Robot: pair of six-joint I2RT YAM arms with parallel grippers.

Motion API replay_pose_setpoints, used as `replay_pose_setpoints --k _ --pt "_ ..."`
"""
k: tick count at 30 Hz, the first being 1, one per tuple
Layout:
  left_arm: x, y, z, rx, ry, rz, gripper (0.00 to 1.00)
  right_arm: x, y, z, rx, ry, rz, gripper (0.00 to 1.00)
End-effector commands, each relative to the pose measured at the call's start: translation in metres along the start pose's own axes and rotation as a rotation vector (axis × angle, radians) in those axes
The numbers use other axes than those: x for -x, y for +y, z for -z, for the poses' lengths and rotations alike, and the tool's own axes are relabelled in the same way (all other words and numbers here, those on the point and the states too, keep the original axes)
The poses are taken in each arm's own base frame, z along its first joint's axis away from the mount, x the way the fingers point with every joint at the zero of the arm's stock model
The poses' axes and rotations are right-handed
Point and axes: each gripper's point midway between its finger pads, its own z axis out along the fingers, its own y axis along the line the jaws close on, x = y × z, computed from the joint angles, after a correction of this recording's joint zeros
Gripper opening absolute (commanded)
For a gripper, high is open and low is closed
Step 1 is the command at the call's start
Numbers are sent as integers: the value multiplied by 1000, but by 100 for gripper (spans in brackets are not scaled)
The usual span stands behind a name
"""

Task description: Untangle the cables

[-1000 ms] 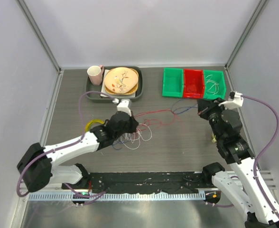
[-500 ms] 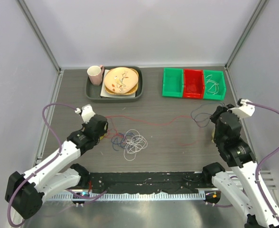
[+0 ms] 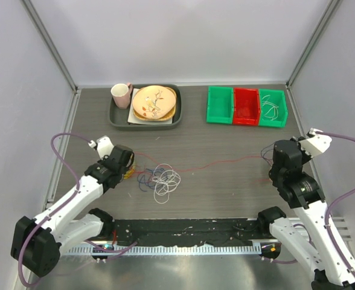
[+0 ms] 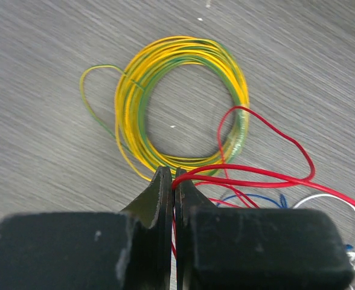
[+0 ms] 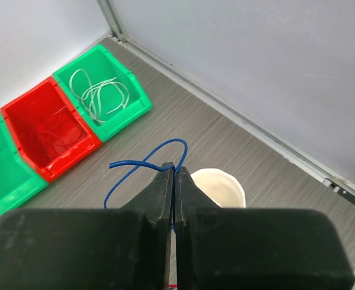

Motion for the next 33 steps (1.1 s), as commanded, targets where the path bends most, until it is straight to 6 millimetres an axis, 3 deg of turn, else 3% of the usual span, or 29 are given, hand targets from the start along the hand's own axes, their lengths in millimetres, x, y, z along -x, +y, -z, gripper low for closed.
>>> replay_pose_setpoints --k 1,5,8,13,16,18,19,20,22,24,26,28,29,31,32,33 --pt "20 28 5 137 -67 60 0 24 -13 -1 -109 -77 -20 4" --pt "25 67 2 320 -63 152 0 36 -34 -4 -285 -157 -10 4" --pt "21 92 -2 410 -28 215 0 42 -25 -8 -301 -164 -47 4" --pt "20 96 -5 379 4 245 0 68 4 -15 -275 -171 -53 5" --pt "22 92 -3 335 -12 262 0 74 24 -22 -216 -164 -11 8" --pt "23 83 -1 268 -14 267 0 72 40 -26 -143 -146 -5 4" --pt "30 70 -4 183 -33 250 0 69 69 -28 7 -110 -11 4" --pt "21 58 -6 107 0 243 0 66 84 -28 84 -97 10 4" --pt "29 48 -1 26 -39 267 0 60 120 -30 229 -72 26 4" --pt "29 41 6 -47 -52 280 0 62 142 -31 296 -59 21 3" --pt "31 26 9 -158 -71 258 0 47 180 -32 430 -3 25 1" --pt "37 -2 21 -339 -89 262 0 48 215 -28 557 6 -4 1" --pt "33 -6 22 -372 -85 245 0 31 237 -31 622 50 14 1" --pt "36 -15 31 -438 -92 240 0 33 263 -38 663 44 -12 1" --pt "34 -15 31 -446 -89 238 0 9 276 -53 651 88 25 1" --pt "34 -17 32 -461 -88 234 0 18 289 -56 659 72 16 1"
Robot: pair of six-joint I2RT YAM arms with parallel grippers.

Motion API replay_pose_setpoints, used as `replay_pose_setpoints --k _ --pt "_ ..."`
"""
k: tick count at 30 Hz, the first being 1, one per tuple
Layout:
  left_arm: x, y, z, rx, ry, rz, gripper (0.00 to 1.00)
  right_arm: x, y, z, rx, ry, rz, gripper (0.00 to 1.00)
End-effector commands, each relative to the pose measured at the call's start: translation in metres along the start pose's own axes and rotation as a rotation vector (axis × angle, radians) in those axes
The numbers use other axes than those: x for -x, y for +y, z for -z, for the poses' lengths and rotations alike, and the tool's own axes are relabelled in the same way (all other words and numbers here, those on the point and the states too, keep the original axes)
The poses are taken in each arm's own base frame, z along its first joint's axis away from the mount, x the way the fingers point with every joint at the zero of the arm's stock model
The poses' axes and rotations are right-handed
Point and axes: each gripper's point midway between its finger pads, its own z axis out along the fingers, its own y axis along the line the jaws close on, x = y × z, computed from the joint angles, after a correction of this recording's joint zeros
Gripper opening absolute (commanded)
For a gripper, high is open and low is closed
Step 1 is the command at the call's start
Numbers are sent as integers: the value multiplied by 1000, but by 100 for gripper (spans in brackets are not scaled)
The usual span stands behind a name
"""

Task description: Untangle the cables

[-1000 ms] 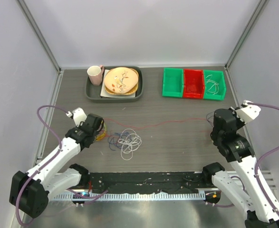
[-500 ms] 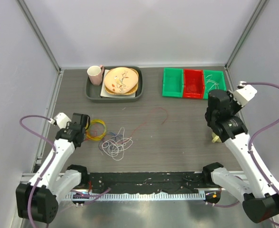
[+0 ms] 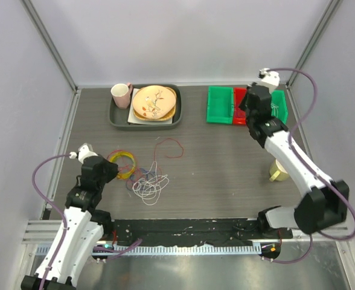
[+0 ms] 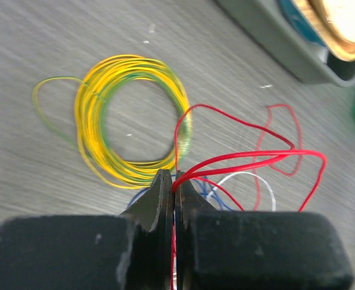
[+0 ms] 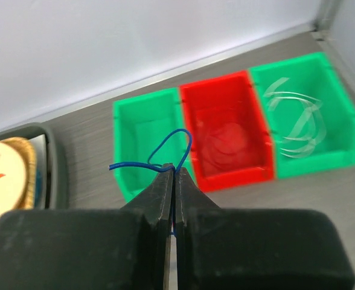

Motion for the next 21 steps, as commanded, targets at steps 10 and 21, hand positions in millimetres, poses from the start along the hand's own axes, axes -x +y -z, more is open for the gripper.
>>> replay_pose_setpoints --k 10,21 --pt "-2 -51 -3 -261 36 -52 0 -29 85 -146 44 -14 25 1" --pt "-2 -51 -6 -262 36 -59 0 -121 71 -218 -114 96 116 1"
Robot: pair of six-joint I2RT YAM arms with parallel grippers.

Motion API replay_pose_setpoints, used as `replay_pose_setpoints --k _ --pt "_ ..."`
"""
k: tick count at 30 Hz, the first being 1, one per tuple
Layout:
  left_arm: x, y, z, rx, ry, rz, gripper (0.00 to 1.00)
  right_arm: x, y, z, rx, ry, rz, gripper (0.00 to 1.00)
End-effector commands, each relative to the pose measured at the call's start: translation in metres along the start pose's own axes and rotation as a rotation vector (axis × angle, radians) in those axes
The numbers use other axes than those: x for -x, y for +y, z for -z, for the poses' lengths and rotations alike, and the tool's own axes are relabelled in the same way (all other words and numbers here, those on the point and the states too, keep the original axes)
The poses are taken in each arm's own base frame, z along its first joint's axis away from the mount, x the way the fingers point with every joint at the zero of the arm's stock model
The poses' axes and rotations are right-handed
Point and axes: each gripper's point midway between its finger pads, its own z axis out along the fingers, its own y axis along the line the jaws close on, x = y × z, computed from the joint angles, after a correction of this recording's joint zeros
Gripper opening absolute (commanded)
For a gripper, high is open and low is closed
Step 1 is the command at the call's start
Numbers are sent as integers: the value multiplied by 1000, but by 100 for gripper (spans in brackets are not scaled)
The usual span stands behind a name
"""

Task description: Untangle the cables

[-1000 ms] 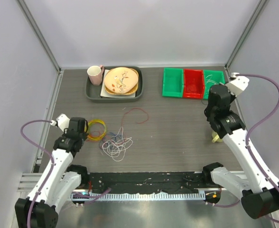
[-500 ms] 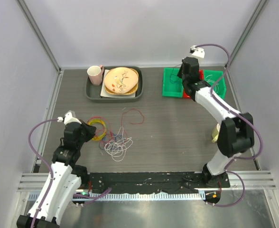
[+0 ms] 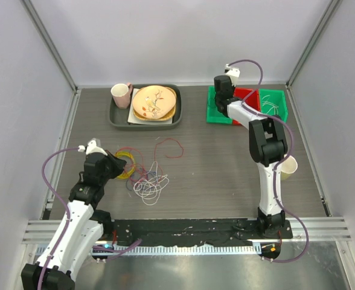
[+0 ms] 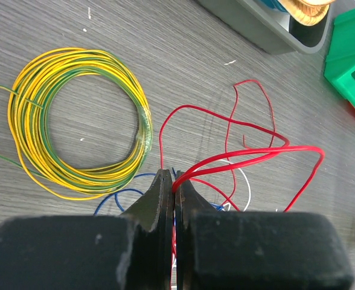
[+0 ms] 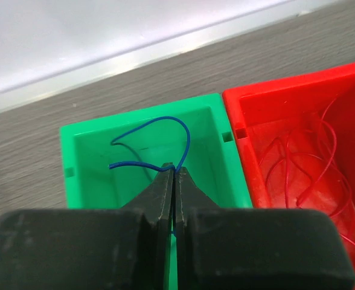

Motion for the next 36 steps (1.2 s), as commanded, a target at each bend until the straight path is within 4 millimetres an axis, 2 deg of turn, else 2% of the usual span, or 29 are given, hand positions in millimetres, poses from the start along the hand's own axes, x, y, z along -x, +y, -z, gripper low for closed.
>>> replay_pose_setpoints --k 1,4,5,10,11,14,15,16,17,18,19,21,22,23,24,25,26,27,28,29,30,31,32,34,35,36 --pt "10 -12 0 -59 -38 -24 0 8 0 -21 -60 -34 -6 1" --pt "11 -13 0 -63 -41 -29 0 3 4 -25 -49 -12 7 11" --pt "11 -13 -1 -63 -41 -31 0 6 4 -23 -46 -18 12 19" --pt "6 -22 0 -114 -11 -37 0 33 1 -7 -35 -49 27 33" --pt "5 -23 0 -119 -6 -39 0 52 4 5 -12 -74 15 37" --pt "3 -28 2 -148 10 -42 0 68 0 24 14 -88 18 42" --pt "2 -29 2 -151 16 -42 0 90 3 42 62 -114 -1 42" --pt "2 -31 2 -164 17 -45 0 86 2 50 83 -102 6 42" --pt "1 -31 0 -164 22 -45 0 83 0 59 97 -80 16 48" --pt "0 -31 -1 -166 29 -43 0 104 7 83 176 -104 3 53" --pt "-4 -36 1 -189 53 -44 0 88 6 91 212 -66 17 57" --pt "-6 -42 1 -215 80 -40 0 87 11 119 315 -57 2 70" --pt "-6 -47 2 -233 88 -36 0 70 11 149 423 -10 -13 75" --pt "-9 -53 4 -257 103 -37 0 76 17 164 500 -55 -43 85" --pt "-11 -55 5 -267 112 -37 0 70 19 181 567 -58 -66 90" --pt "-10 -60 6 -280 112 -33 0 43 22 220 727 -17 -64 90" --pt "-12 -67 9 -304 121 -41 0 46 27 239 823 -64 -105 90" --pt "-14 -71 11 -318 128 -42 0 38 29 262 914 -66 -121 91" --pt "-14 -79 12 -344 124 -46 0 -1 23 275 969 -1 -125 91" --pt "-19 -91 17 -382 140 -58 0 6 33 320 1154 -33 -139 91" --pt "-21 -94 17 -381 147 -67 0 -5 35 338 1217 -12 -147 91" --pt "-24 -101 18 -396 149 -79 0 -26 34 348 1244 38 -164 92" --pt "-33 -116 24 -434 171 -108 0 -32 43 378 1325 41 -148 92" --pt "-43 -131 24 -474 178 -146 0 -48 49 403 1385 46 -86 92" --pt "-55 -144 32 -519 204 -176 0 -58 55 428 1443 63 -46 92" --pt "-59 -150 33 -534 204 -198 0 -59 56 438 1469 38 -2 92"
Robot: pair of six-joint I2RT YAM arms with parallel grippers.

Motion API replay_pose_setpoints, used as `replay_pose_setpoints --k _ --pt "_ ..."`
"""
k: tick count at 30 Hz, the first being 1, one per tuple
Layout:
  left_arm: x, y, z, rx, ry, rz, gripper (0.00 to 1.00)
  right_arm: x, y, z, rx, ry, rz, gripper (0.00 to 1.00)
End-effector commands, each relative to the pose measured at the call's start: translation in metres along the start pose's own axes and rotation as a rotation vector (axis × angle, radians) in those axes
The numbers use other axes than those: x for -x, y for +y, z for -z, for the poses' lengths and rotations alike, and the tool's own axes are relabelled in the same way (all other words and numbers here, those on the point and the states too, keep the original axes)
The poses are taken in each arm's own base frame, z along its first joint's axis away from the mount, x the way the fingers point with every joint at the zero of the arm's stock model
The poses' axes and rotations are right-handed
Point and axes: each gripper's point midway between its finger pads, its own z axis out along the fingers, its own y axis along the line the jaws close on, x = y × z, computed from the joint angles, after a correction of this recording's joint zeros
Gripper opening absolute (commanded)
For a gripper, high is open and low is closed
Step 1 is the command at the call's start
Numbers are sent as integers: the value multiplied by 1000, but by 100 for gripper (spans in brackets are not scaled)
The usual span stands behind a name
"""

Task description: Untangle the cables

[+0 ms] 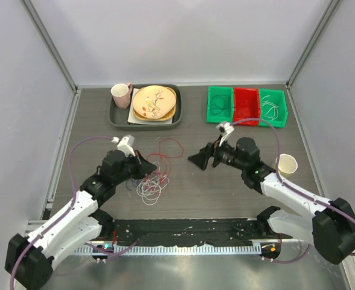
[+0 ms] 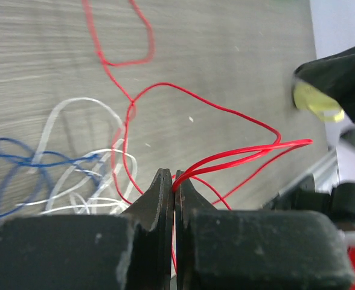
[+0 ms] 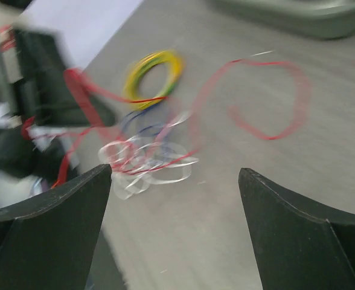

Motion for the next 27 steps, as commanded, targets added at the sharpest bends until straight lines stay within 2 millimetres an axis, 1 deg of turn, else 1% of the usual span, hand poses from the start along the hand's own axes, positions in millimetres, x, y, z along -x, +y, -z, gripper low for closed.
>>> replay_pose_setpoints --k 1,2,3,4,6,7,9,11,12,13,14,15,16,18,20,21,22,23,24,25,26,27 --pt "6 -63 -7 -160 -28 -108 0 6 91 15 307 -21 144 92" --pt "1 -67 -8 -164 -13 -121 0 7 98 18 314 -33 157 92" --pt "-1 -71 -10 -168 -9 -136 0 4 99 18 312 -33 158 92" --pt "-9 -76 -13 -175 10 -152 0 2 98 18 303 -30 164 92" --pt "-13 -85 -15 -202 13 -157 0 -1 95 14 275 -18 168 92" --pt "-14 -89 -15 -209 16 -163 0 -7 89 12 251 11 163 92" --pt "-17 -88 -18 -194 22 -167 0 -14 86 6 241 50 155 91" --pt "-14 -87 -19 -177 13 -176 0 -22 88 3 258 81 157 89" --pt "-13 -79 -21 -134 9 -178 0 -26 88 1 265 97 157 88" --pt "-12 -79 -20 -128 9 -184 0 -35 88 -2 268 122 167 88" --pt "-13 -77 -21 -120 12 -186 0 -38 86 -5 256 134 165 86" --pt "-14 -76 -22 -115 15 -188 0 -38 87 -8 252 141 166 77" --pt "-13 -75 -21 -114 15 -187 0 -48 81 -12 235 183 162 71" --pt "-14 -77 -20 -125 19 -189 0 -49 82 -18 231 196 164 62" --pt "-15 -77 -20 -129 23 -194 0 -54 84 -23 243 203 160 57" --pt "-17 -80 -18 -143 30 -197 0 -56 84 -25 244 203 156 48" --pt "-17 -80 -18 -147 31 -200 0 -53 86 -27 248 190 157 40" --pt "-17 -79 -18 -144 32 -203 0 -50 82 -29 221 177 142 28" --pt "-19 -78 -17 -141 36 -204 0 -48 81 -29 212 167 143 5" --pt "-19 -76 -16 -136 35 -204 0 -47 79 -29 192 162 137 1" --pt "-18 -74 -16 -124 30 -203 0 -38 70 -30 129 127 134 1" --pt "-19 -68 -14 -101 35 -205 0 -29 69 -26 104 93 134 1"
